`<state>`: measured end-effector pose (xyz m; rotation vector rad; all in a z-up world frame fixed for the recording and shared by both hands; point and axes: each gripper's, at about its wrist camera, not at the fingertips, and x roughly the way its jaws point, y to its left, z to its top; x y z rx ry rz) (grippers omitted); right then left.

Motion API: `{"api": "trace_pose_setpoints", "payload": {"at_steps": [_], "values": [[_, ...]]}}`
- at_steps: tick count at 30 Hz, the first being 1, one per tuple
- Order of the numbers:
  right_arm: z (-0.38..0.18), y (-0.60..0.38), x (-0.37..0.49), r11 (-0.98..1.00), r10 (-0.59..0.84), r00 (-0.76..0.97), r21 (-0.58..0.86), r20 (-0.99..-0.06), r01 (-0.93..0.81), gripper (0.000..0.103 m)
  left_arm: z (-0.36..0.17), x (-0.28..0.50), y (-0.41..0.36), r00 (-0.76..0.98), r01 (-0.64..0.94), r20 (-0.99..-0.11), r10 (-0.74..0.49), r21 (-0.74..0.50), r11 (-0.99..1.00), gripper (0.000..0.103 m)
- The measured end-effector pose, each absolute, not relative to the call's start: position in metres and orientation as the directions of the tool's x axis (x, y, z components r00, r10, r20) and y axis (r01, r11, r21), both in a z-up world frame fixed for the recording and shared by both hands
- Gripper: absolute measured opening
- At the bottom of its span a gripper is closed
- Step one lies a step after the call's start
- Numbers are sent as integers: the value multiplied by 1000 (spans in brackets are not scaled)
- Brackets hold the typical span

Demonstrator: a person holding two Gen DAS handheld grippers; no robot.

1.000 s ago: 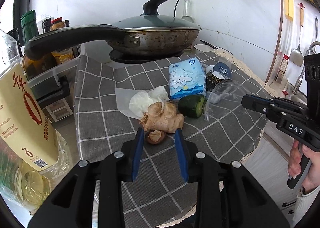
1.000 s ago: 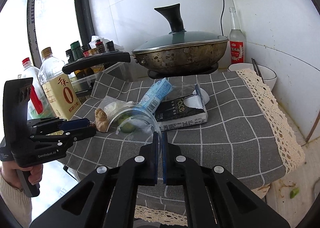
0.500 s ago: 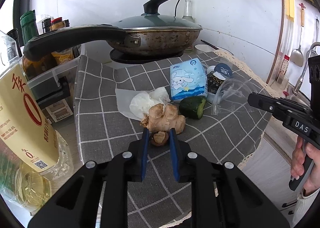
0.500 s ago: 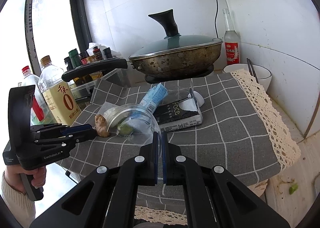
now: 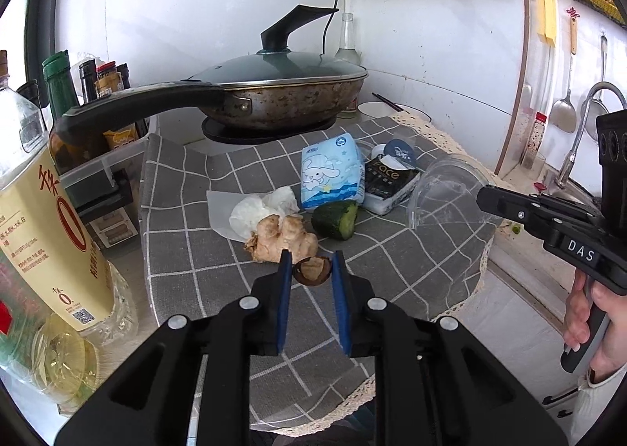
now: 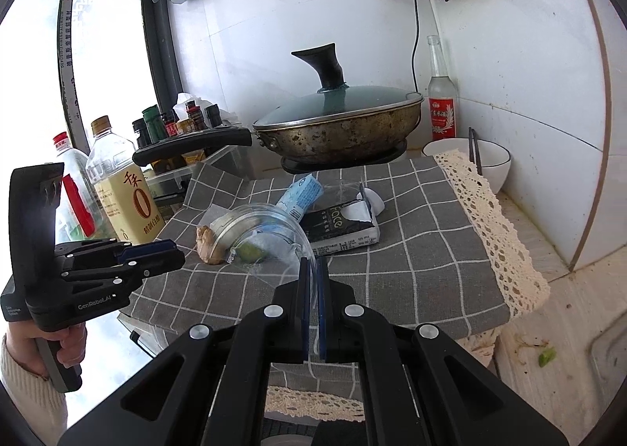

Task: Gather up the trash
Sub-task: 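Carry the cup down into the green bin and open the right tool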

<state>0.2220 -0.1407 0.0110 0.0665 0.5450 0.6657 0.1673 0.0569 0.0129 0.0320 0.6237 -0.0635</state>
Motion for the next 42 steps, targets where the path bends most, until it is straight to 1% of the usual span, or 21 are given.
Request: {"api": "trace_pose_setpoints", "payload": {"at_steps": [4,9,16,22,29,33,38,42], "values": [[18,-159,204,818,566,689,203,-453,-539,3,16,155,40,815,95,-575,-78,-1,996,22],[17,-179,179,845,523,714,177,-466,-504,3,11,137,14,812,134,-572,-119,-17,991,22],[6,-199,146,868,482,732,149,-481,-473,3,-5,110,-16,800,177,-577,-165,-37,984,22],[-9,-213,122,885,451,730,147,-513,-442,3,-22,89,-33,779,196,-596,-195,-64,979,22],[-27,-226,102,916,380,731,118,-567,-384,3,-46,81,-46,762,232,-606,-228,-74,970,22],[-43,-225,99,921,352,716,88,-602,-378,3,-73,77,-48,747,243,-614,-254,-104,965,22],[-71,-218,107,931,295,684,42,-667,-362,3,-107,97,-40,715,255,-630,-303,-169,952,22],[-95,-217,117,944,244,662,18,-709,-329,3,-128,116,-44,693,301,-639,-334,-165,939,22]]}}
